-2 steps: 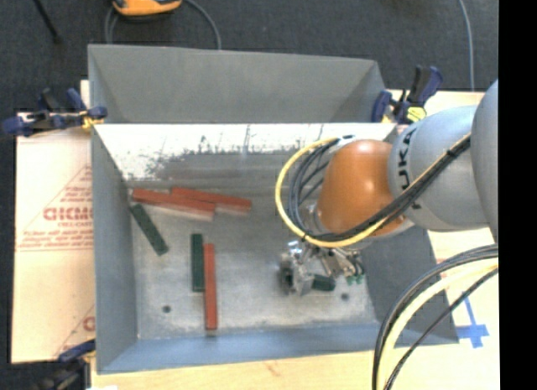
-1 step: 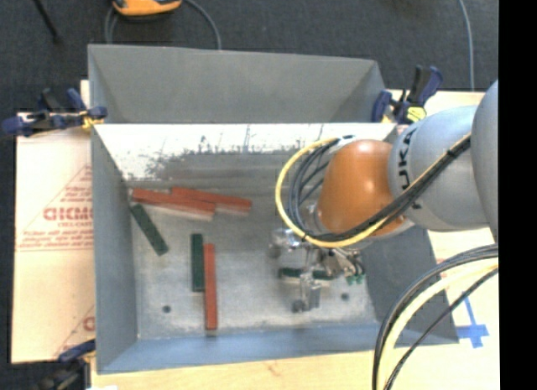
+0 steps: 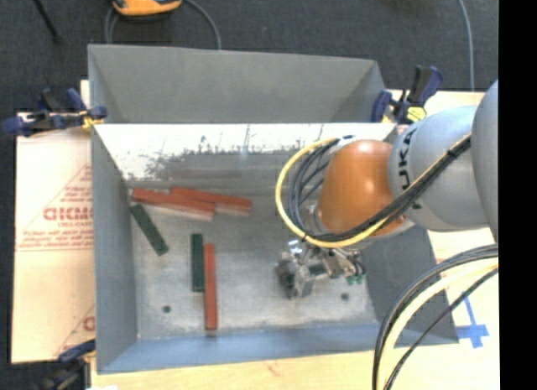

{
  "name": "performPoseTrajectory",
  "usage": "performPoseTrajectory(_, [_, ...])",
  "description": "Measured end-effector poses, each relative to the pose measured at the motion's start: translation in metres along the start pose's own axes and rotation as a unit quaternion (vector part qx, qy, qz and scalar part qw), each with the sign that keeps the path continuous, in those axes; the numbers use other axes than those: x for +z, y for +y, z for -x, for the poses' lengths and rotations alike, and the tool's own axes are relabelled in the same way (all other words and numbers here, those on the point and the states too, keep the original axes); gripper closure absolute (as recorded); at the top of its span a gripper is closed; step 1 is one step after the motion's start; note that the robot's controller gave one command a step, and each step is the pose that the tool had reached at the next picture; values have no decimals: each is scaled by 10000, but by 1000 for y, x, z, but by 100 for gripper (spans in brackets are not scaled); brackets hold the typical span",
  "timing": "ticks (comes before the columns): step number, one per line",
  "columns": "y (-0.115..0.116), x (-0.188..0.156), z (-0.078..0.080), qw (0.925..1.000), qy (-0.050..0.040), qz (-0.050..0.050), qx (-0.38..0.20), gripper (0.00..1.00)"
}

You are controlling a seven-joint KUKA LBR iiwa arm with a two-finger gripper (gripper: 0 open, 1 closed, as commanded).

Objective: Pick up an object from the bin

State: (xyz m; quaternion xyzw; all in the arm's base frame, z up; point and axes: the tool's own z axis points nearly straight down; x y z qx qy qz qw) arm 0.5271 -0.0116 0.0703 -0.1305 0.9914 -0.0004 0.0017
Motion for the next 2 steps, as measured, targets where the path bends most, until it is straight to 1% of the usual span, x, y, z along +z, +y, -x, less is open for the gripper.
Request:
performPoseTrajectory(1, [0, 0, 0, 10000, 0, -1, -1, 100])
performPoseTrajectory(2, [7, -142, -7, 10000, -6, -3, -9, 100])
